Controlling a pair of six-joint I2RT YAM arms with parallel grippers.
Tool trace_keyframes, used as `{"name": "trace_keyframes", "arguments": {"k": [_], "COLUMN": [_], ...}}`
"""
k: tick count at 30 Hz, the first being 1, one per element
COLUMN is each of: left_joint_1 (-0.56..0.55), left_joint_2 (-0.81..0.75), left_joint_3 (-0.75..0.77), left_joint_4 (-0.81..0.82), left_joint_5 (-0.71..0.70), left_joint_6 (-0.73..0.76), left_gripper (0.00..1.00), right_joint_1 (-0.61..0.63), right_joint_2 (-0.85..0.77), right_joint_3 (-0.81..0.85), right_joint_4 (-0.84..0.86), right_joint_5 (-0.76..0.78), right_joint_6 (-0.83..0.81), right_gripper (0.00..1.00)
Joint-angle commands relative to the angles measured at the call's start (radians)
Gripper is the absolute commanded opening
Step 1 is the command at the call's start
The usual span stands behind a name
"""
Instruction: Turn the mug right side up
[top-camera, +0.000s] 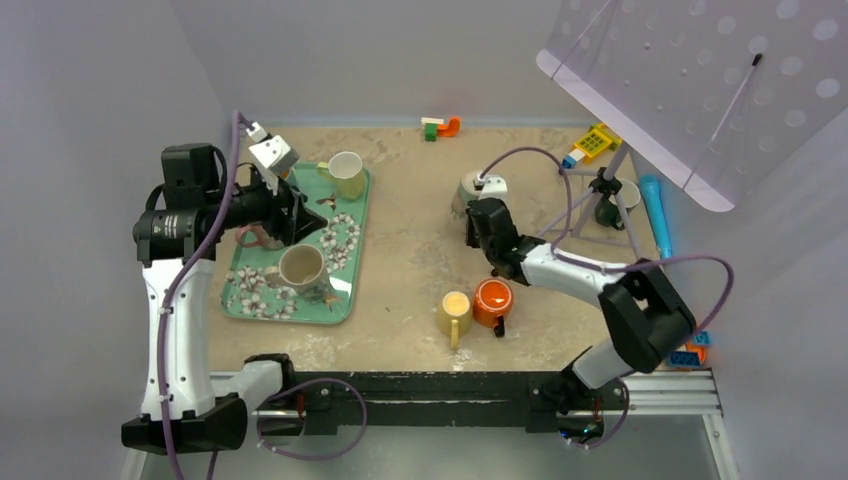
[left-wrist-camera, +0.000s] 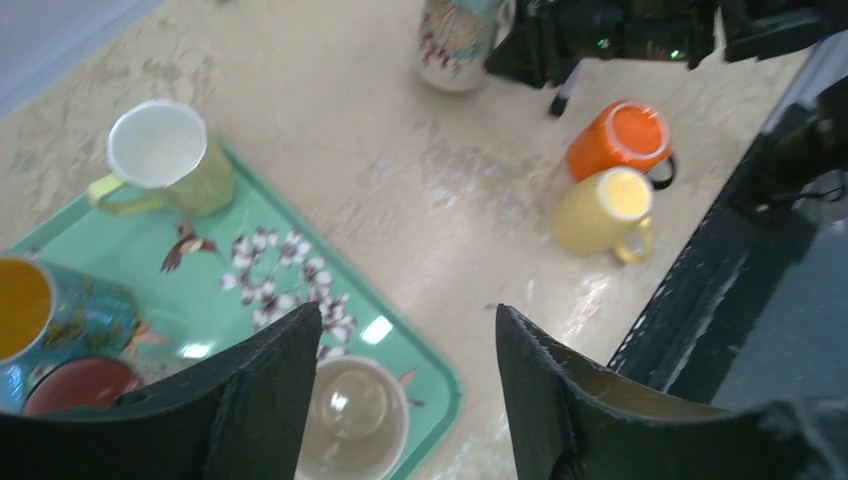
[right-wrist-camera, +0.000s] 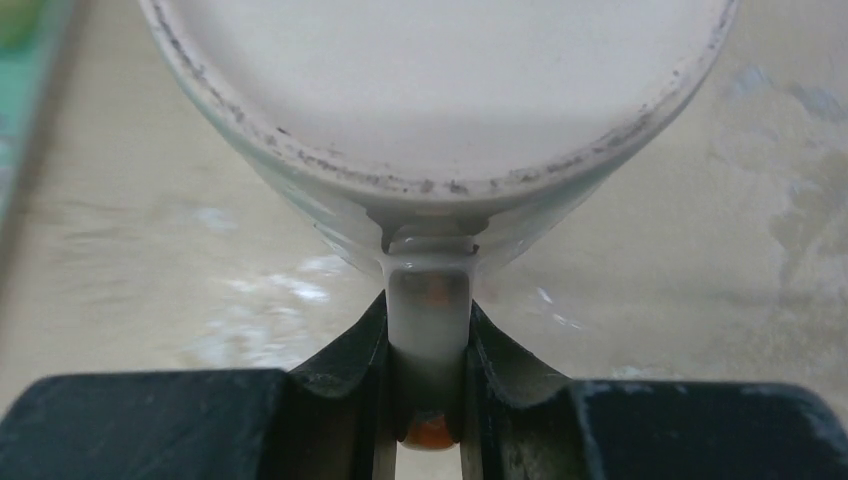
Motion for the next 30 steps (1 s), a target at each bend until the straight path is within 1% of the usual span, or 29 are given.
{"name": "trace_keyframes", "arguments": {"k": [1, 4, 7, 11, 13, 14, 16, 18, 20, 23, 25, 27, 29, 30], "left_joint_1": [-0.001, -0.001, -0.007, -0.065, -0.070, -0.098, -0.115, -0.137, -0.164, -0.191, -0.196, -0.196, -0.196, -0.194], "left_joint_2": [-0.020, -0.017, -0.034, -0.078, -0.088, -0.090, -0.094, -0.096, -0.088, -0.044, -0.018, -0.002, -0.007, -0.013], "left_joint_3": [-0.004, -0.002, -0.031, -0.040, -0.047, -0.051, -0.062, -0.071, -0.077, -0.081, -0.068, -0.053, -0.037, -0.028], "left_joint_4": [0.119, 0.184, 0.346, 0.521, 0.626, 0.675, 0.769, 0.824, 0.823, 0.791, 0.744, 0.685, 0.624, 0.609], "left_joint_5": [0.298, 0.408, 0.486, 0.470, 0.471, 0.474, 0.480, 0.472, 0.446, 0.423, 0.401, 0.376, 0.349, 0.347], "left_joint_6": [-0.210, -0.331, -0.502, -0.606, -0.701, -0.751, -0.836, -0.885, -0.884, -0.875, -0.856, -0.803, -0.747, -0.726], "left_gripper": [0.73, 0.78, 0.82, 0.87, 0.87, 0.87, 0.88, 0.88, 0.89, 0.89, 0.87, 0.85, 0.85, 0.85], "right_joint_1": [0.047, 0.096, 0.130, 0.155, 0.181, 0.195, 0.224, 0.254, 0.283, 0.330, 0.337, 0.338, 0.338, 0.338], "right_joint_2": [-0.287, -0.428, -0.496, -0.478, -0.449, -0.433, -0.394, -0.360, -0.328, -0.286, -0.265, -0.265, -0.288, -0.316], "right_joint_3": [0.041, 0.022, -0.029, -0.054, -0.059, -0.050, -0.020, 0.005, 0.034, 0.093, 0.089, 0.070, 0.039, 0.024], "right_joint_4": [0.328, 0.451, 0.650, 0.883, 0.978, 1.003, 1.017, 1.036, 1.052, 1.006, 1.047, 1.073, 1.082, 1.060], "right_joint_5": [-0.167, -0.280, -0.423, -0.546, -0.581, -0.591, -0.600, -0.608, -0.626, -0.638, -0.634, -0.611, -0.573, -0.542], "right_joint_6": [-0.055, -0.028, 0.051, 0.185, 0.229, 0.247, 0.267, 0.267, 0.260, 0.223, 0.231, 0.238, 0.230, 0.225], "right_gripper": [0.00, 0.00, 0.00, 0.00, 0.00, 0.00, 0.00, 0.00, 0.00, 0.00, 0.00, 0.00, 0.00, 0.00]}}
